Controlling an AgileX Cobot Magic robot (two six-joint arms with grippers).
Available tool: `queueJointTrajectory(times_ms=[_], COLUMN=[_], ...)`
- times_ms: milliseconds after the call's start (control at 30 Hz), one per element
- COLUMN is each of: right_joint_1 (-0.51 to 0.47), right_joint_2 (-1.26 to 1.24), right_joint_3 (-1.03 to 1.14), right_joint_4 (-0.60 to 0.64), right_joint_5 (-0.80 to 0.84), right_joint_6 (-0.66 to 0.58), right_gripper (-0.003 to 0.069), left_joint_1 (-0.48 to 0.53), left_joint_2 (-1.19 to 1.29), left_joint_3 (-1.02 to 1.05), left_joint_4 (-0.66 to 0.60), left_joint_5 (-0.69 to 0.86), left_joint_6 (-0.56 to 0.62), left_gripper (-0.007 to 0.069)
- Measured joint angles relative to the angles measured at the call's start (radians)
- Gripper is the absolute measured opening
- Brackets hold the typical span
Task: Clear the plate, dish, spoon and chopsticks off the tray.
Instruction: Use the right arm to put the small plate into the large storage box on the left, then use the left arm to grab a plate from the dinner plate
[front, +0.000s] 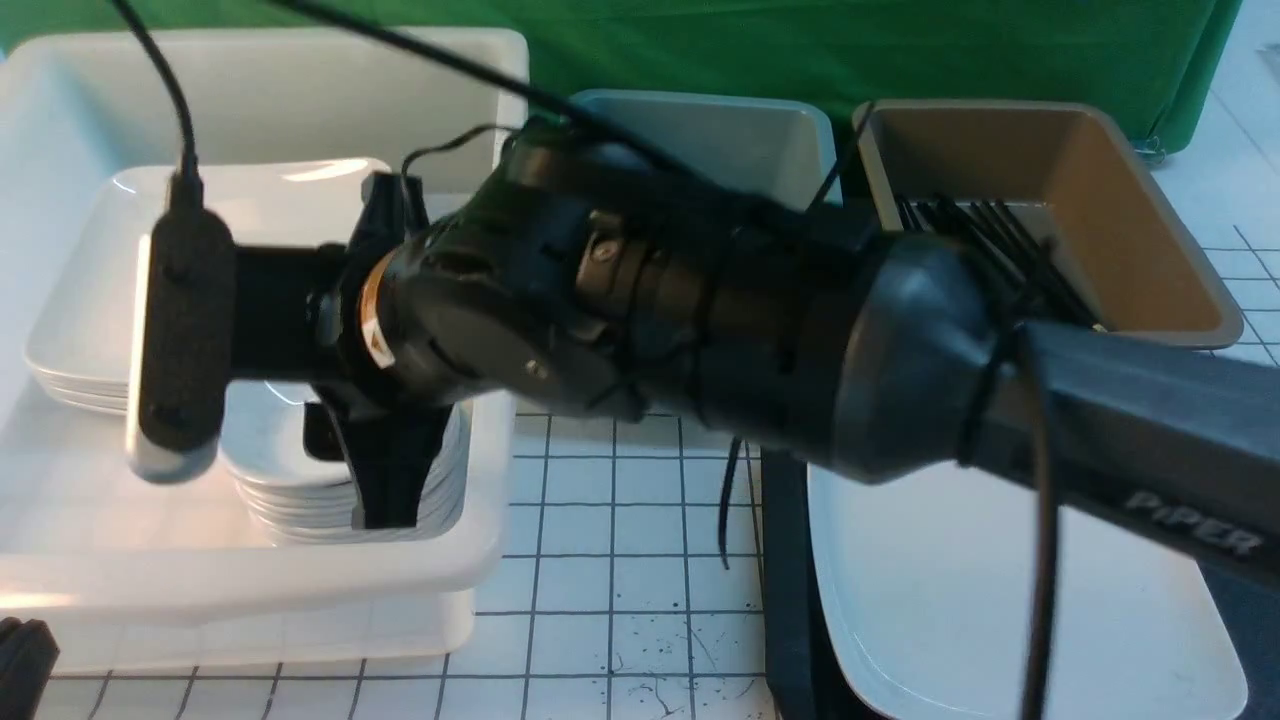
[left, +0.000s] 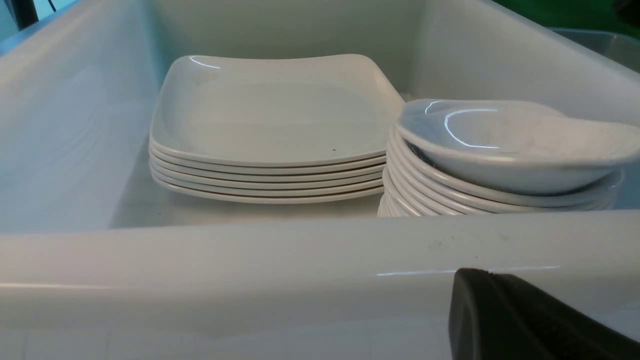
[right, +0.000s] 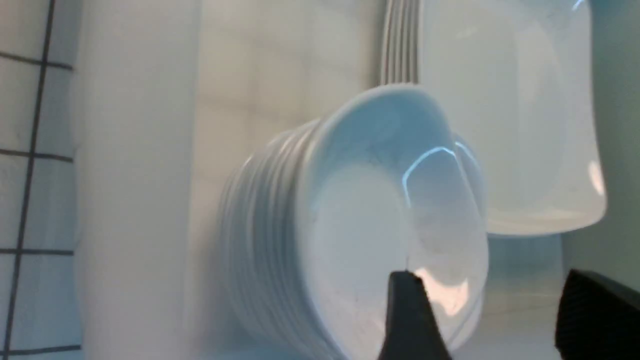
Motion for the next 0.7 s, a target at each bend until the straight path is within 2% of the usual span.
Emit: queueJointTrajectory(times_ms=[133, 233, 300, 400, 467, 700], right_joint_1=[0.0, 0.0, 0.0, 0.001, 0.001, -0.009], right_joint_2=[-0.069, -0.104, -0.138, -0.2, -0.25, -0.481], right_joint_3=[-0.001, -0.001, -0.001, -0.001, 0.0, 0.051], right_joint_4=[-0.004, -0.023, -0.05, -0.098, -0.137, -0.163], right_joint_5=[0.06, 0.137, 0.229, 0.396, 0.49, 0.535], right_joint_6=[0.047, 0.106, 0.16, 0.215, 0.264, 0.439], right_gripper=[0.0401, 0.0358, 0.0277, 0.0104, 0.0036, 0.0009], left_joint_1=[0.0, 0.0, 0.0, 0.0, 0.0, 0.0], left_joint_2=[0.0, 0.0, 0.0, 0.0, 0.0, 0.0], left_joint_3=[0.0, 0.0, 0.0, 0.0, 0.0, 0.0], left_joint_4=[0.0, 0.0, 0.0, -0.005, -0.005, 0.0], left_joint_5=[0.0, 0.0, 0.0, 0.0, 0.0, 0.0], left_joint_6=[0.0, 0.0, 0.0, 0.0, 0.001, 0.001], left_gripper=[0.0021, 0.0021, 0.0021, 0.0021, 0.0021, 0.0021])
